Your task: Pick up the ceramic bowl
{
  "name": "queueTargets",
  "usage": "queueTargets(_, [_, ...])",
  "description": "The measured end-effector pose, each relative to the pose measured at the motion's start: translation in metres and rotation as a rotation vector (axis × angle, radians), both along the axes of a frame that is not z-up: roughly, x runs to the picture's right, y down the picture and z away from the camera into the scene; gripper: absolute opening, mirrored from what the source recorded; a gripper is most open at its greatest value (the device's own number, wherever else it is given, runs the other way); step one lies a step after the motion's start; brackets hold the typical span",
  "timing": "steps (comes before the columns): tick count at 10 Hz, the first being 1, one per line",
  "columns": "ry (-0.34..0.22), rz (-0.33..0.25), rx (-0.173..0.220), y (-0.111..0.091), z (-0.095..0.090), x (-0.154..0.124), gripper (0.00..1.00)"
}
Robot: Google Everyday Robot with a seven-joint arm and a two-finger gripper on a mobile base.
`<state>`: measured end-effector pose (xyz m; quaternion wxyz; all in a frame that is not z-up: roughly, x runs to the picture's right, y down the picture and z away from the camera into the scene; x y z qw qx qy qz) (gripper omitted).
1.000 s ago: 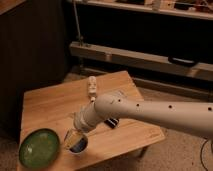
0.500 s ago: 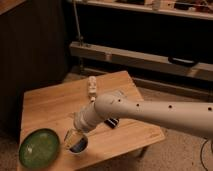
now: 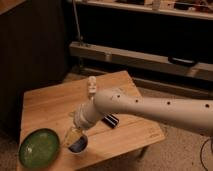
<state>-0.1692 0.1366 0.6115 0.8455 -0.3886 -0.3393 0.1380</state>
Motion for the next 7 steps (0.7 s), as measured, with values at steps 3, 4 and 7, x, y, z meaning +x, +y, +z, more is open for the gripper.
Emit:
queueTargets(3, [0.077, -0.023, -0.093, -0.051, 0.019, -0.011, 0.80])
queueTargets(4, [0.101, -0.029, -0.114, -0.060, 0.024, -0.014, 0.80])
queueTargets(7, [0.119, -0.033, -0.125, -0.064, 0.028, -0.013, 0.80])
